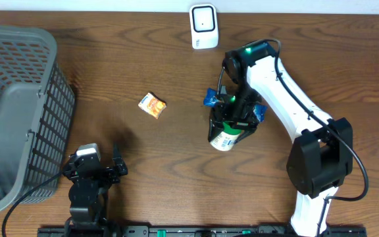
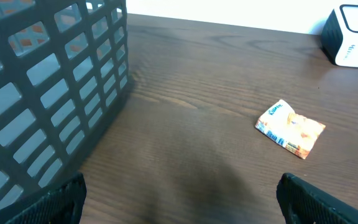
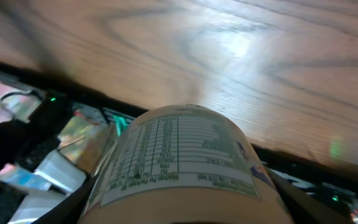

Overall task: Scan the item barcode
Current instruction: 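Carry the bottle toward the white scanner, then hold the bottle label in front of the scanner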

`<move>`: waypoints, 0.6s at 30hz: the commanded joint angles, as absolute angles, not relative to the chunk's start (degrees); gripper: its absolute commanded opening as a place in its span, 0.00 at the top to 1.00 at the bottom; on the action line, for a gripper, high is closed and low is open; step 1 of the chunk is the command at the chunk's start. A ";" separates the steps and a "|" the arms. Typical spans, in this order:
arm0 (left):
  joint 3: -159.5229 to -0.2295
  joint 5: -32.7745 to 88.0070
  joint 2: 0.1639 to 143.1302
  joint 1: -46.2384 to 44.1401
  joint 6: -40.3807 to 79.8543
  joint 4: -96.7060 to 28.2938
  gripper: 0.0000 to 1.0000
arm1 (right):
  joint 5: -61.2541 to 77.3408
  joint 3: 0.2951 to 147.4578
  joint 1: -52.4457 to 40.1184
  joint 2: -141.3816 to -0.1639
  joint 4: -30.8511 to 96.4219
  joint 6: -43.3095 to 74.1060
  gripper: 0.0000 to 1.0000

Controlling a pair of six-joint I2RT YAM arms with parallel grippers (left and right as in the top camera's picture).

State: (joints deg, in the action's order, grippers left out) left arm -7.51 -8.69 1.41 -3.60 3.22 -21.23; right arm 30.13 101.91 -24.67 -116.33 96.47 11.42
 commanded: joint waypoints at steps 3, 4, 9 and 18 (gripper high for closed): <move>-6.76 -7.97 1.45 -3.81 3.73 -22.90 0.02 | 37.01 110.59 -25.23 -115.81 91.59 10.63 0.59; -6.76 -7.99 1.45 -3.84 3.75 -22.90 0.02 | 36.95 112.46 -25.21 -115.81 90.08 10.66 0.58; -6.76 -7.97 1.45 -3.81 3.75 -22.90 0.02 | 25.52 124.62 -24.95 -115.81 77.14 10.92 0.57; -6.74 -7.99 1.45 -3.81 3.75 -22.90 0.02 | -12.47 127.24 -26.33 -116.95 49.95 10.85 0.59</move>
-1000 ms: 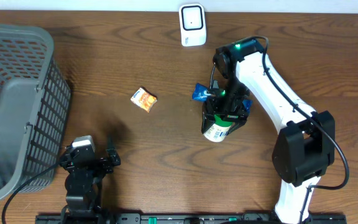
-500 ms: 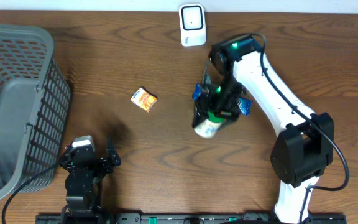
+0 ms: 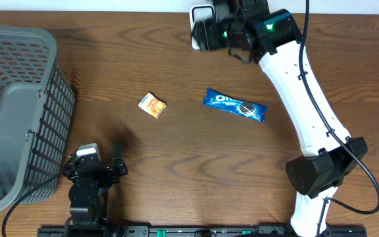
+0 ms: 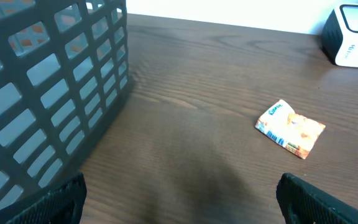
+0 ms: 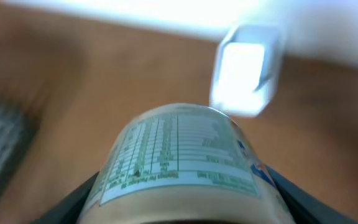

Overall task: Scan the item barcode
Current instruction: 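Hold the bottle label in front of the scanner, then carry the bottle to the right table edge and set it down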

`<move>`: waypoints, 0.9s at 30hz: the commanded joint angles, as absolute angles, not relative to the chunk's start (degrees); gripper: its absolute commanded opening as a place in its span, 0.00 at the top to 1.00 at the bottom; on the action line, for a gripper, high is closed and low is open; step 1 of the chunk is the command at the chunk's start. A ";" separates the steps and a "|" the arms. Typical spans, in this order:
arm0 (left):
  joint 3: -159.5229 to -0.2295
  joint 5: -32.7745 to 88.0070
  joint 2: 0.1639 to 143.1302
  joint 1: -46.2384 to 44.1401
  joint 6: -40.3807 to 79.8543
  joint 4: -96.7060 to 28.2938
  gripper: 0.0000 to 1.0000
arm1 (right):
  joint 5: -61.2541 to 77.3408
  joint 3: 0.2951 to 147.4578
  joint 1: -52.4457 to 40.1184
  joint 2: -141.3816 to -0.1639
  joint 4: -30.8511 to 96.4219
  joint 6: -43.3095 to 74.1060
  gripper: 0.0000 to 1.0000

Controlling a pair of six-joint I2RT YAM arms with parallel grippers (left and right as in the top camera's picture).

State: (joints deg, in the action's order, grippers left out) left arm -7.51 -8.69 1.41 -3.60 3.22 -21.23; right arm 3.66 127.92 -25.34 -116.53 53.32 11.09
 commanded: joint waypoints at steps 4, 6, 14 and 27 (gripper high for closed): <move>-6.76 -7.99 1.45 -3.81 3.75 -22.90 0.02 | -14.81 124.05 -26.26 -120.36 37.71 10.55 0.61; -6.76 -7.99 1.45 -3.84 3.75 -22.90 0.02 | -14.94 123.35 -26.24 -121.86 34.06 10.33 0.62; -6.76 -7.97 1.45 -3.81 3.73 -22.90 0.02 | -16.12 123.20 -26.26 -132.92 14.26 4.14 0.55; -6.76 -7.97 1.45 -3.84 3.75 -22.90 0.02 | -22.41 123.20 -26.15 -143.15 0.10 4.19 0.58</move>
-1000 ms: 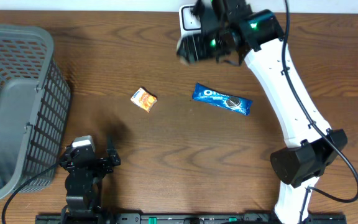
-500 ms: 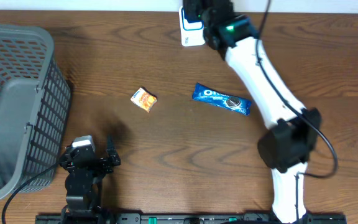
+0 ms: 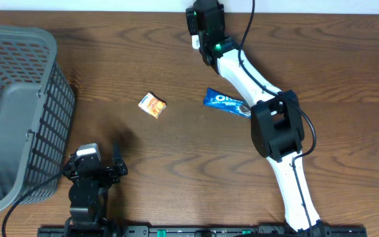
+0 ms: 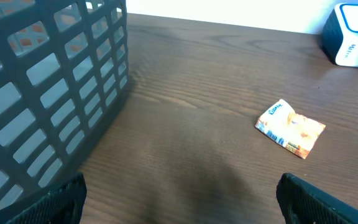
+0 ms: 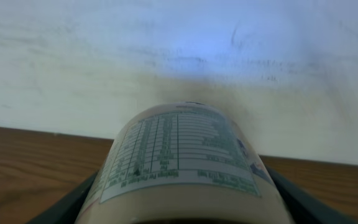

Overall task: Scan the item barcode
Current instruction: 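Carry the bottle to the right table edge and set it down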

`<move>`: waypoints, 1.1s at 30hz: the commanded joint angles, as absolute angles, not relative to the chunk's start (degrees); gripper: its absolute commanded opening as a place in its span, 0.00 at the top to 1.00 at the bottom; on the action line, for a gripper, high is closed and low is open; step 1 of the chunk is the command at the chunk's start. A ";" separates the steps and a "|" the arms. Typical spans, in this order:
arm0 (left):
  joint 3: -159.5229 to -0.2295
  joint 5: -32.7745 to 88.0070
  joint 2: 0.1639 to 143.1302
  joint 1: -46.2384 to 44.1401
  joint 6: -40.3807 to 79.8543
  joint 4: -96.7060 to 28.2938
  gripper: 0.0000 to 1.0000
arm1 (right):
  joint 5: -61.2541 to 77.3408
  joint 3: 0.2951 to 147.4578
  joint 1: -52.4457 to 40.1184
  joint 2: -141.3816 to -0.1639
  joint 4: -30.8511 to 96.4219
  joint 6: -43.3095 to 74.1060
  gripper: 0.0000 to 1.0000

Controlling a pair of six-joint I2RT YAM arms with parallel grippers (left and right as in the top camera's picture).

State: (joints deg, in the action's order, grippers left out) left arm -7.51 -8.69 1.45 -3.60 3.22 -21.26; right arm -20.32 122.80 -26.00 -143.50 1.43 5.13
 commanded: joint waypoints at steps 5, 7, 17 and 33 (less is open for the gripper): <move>-6.76 -7.99 1.45 -3.81 3.75 -22.90 0.02 | -22.55 123.31 -25.80 -142.78 0.12 4.16 0.57; -6.76 -7.97 1.45 -3.84 3.75 -22.90 0.02 | -22.65 123.31 -25.80 -141.69 1.45 4.16 0.57; -6.76 -7.99 1.45 -3.84 3.75 -22.90 0.02 | -22.70 123.31 -23.11 -127.24 24.34 4.19 0.55; -6.76 -7.97 1.45 -3.81 3.75 -22.90 0.02 | -14.04 123.20 7.33 -122.15 68.86 20.08 0.55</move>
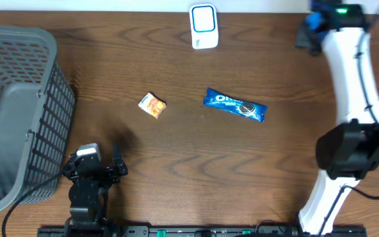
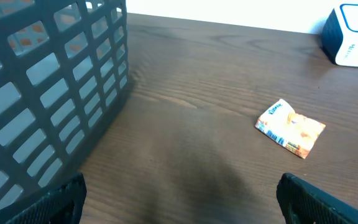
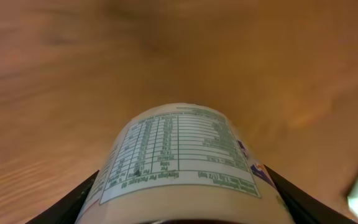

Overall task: Scan the item barcode
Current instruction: 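Carry the bottle to the right table edge and set it down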

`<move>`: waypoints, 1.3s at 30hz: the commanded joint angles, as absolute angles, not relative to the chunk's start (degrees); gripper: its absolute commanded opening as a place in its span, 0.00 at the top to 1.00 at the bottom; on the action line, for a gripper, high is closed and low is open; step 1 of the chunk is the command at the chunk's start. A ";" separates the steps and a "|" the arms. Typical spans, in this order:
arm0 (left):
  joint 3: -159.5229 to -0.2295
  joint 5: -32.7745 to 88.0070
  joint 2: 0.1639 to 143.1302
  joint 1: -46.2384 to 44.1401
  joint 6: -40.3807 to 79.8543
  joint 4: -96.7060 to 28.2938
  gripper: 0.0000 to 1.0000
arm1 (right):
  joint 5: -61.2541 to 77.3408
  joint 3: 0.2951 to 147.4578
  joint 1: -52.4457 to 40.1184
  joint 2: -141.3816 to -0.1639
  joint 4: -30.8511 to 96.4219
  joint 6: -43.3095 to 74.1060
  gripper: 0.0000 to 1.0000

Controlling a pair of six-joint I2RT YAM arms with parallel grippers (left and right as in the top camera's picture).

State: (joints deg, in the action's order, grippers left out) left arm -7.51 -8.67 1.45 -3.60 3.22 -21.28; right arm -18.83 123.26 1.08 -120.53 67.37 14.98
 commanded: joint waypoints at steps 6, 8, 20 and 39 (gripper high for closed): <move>-6.76 -7.97 1.45 -3.84 3.73 -22.90 0.02 | -10.52 123.20 19.07 -126.13 70.52 23.35 0.56; -6.76 -7.97 1.45 -3.84 3.75 -22.90 0.02 | -10.61 123.20 22.15 -127.61 70.48 23.35 0.55; -6.76 -7.99 1.45 -3.81 3.73 -22.90 0.02 | -10.39 123.20 35.40 -140.59 68.20 21.87 0.52; -6.76 -7.97 1.45 -3.84 3.73 -22.90 0.02 | 1.69 126.39 42.09 -120.01 68.34 19.94 0.01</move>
